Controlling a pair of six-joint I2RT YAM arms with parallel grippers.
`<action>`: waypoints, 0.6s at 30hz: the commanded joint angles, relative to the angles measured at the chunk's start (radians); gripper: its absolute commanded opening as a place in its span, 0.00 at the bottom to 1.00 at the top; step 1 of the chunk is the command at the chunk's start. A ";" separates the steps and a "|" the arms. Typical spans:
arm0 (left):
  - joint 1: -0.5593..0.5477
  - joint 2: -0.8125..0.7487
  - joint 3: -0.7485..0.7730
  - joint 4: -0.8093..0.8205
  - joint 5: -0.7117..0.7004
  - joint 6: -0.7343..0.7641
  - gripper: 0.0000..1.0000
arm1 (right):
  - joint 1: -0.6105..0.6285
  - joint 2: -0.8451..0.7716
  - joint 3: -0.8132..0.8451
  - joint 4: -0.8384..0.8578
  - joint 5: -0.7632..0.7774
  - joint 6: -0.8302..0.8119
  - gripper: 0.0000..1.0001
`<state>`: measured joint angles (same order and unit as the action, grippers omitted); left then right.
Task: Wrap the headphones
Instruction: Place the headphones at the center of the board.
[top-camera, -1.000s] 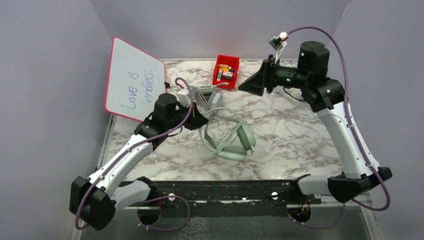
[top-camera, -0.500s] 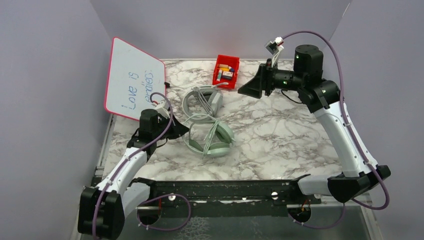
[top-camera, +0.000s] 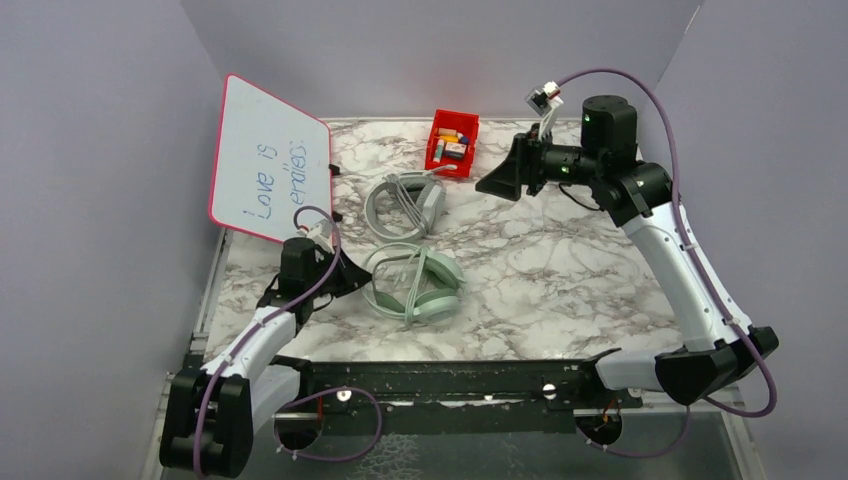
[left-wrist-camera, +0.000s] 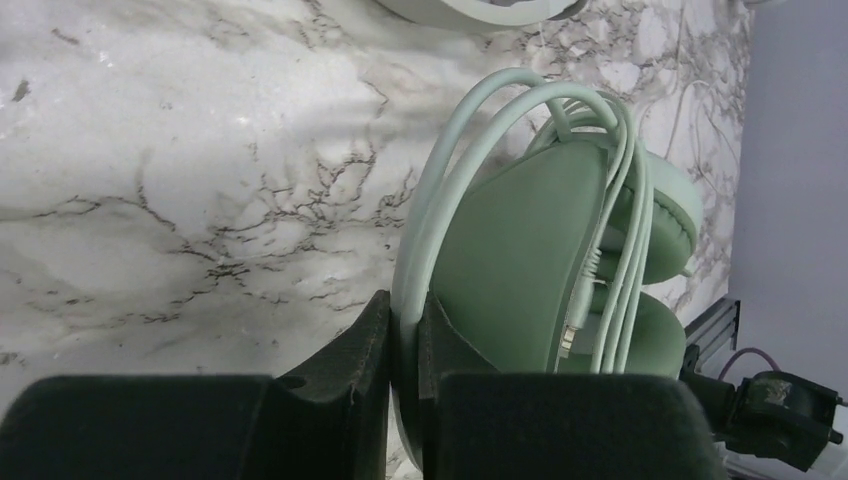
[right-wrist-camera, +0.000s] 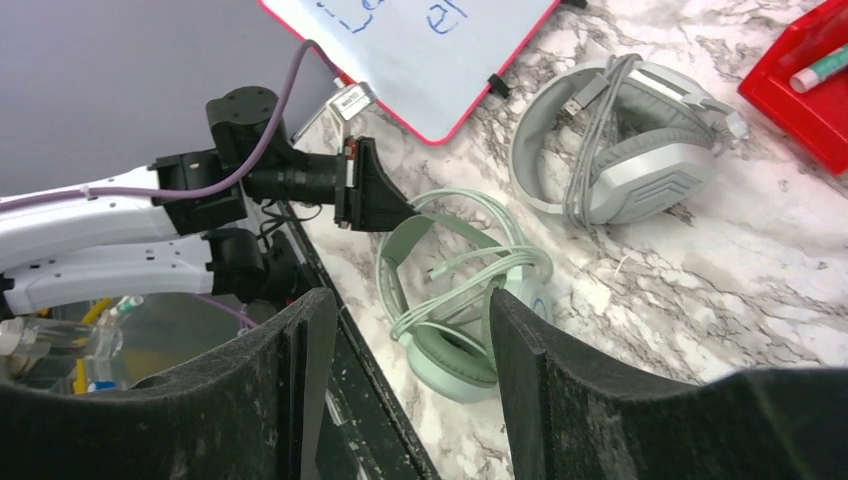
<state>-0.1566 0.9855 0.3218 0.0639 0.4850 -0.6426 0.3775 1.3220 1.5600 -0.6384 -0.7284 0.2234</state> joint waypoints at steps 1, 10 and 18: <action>0.006 -0.051 0.006 -0.046 -0.109 -0.020 0.18 | -0.008 0.009 -0.012 -0.021 0.096 -0.040 0.62; 0.005 -0.038 0.022 -0.156 -0.175 -0.042 0.54 | -0.024 0.054 -0.039 0.016 0.165 -0.019 0.62; 0.005 -0.095 0.062 -0.298 -0.285 -0.107 0.70 | -0.042 0.102 -0.004 -0.004 0.220 -0.038 0.62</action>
<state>-0.1562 0.9409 0.3340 -0.1551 0.2848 -0.7002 0.3500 1.4063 1.5295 -0.6384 -0.5701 0.2070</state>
